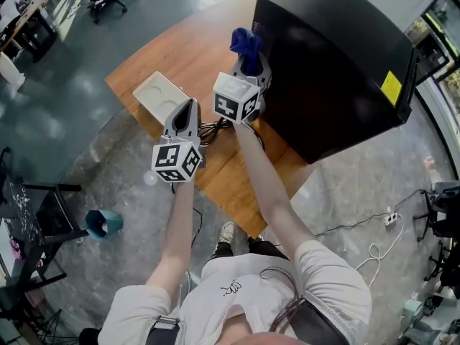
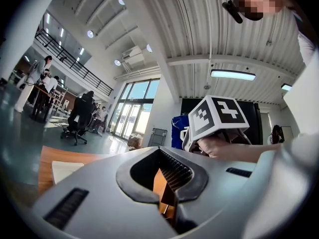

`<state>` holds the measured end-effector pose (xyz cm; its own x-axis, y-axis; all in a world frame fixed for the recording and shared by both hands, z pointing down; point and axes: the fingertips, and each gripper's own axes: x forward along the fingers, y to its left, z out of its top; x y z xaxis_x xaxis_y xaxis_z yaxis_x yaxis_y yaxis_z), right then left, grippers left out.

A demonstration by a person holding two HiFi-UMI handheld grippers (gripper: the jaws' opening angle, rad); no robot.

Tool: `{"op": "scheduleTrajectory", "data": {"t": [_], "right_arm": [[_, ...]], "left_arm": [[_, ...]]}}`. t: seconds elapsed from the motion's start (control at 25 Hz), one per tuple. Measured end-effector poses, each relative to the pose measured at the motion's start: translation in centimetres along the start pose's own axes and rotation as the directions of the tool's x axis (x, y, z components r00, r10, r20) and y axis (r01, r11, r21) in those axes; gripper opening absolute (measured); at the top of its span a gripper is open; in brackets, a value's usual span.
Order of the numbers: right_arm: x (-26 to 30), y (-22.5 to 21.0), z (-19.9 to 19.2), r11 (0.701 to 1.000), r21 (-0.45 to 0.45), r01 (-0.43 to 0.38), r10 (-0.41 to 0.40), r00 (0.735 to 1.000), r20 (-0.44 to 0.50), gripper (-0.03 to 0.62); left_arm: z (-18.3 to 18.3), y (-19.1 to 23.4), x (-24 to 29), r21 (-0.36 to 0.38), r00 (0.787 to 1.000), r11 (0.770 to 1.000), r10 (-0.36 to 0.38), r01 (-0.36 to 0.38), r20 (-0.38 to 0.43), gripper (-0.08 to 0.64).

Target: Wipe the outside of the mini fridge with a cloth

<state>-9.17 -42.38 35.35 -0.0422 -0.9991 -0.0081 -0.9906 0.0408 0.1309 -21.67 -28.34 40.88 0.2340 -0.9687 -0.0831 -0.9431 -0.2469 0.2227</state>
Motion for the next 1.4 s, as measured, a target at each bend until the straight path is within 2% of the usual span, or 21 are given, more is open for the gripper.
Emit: {"op": "scheduleTrajectory", "data": {"t": [0.32,0.6,1.08,1.4], "right_arm": [[-3.3,-3.5,-0.7,0.999,0.007,0.037,-0.037,0.999,-0.011,0.069],[-7.1,-7.2,-1.0,0.997,0.017,0.080,-0.080,0.997,-0.015,0.069],[-14.3,-16.5,-1.1,0.982,0.019,0.187,-0.187,0.982,0.007,0.069],[-18.7,-21.4,-1.5,0.971,0.033,0.237,-0.237,0.972,0.008,0.069]], "left_arm": [[-0.1,-2.1,-0.6,-0.012,1.000,1.000,-0.024,0.024,0.005,0.005],[-0.2,-5.9,-1.4,-0.006,0.997,0.997,-0.081,0.081,0.010,0.005],[-0.4,-13.3,-1.4,-0.003,0.982,0.982,-0.187,0.187,0.009,0.005],[-1.3,-16.0,-1.4,-0.013,0.973,0.973,-0.229,0.229,-0.005,0.005]]}}
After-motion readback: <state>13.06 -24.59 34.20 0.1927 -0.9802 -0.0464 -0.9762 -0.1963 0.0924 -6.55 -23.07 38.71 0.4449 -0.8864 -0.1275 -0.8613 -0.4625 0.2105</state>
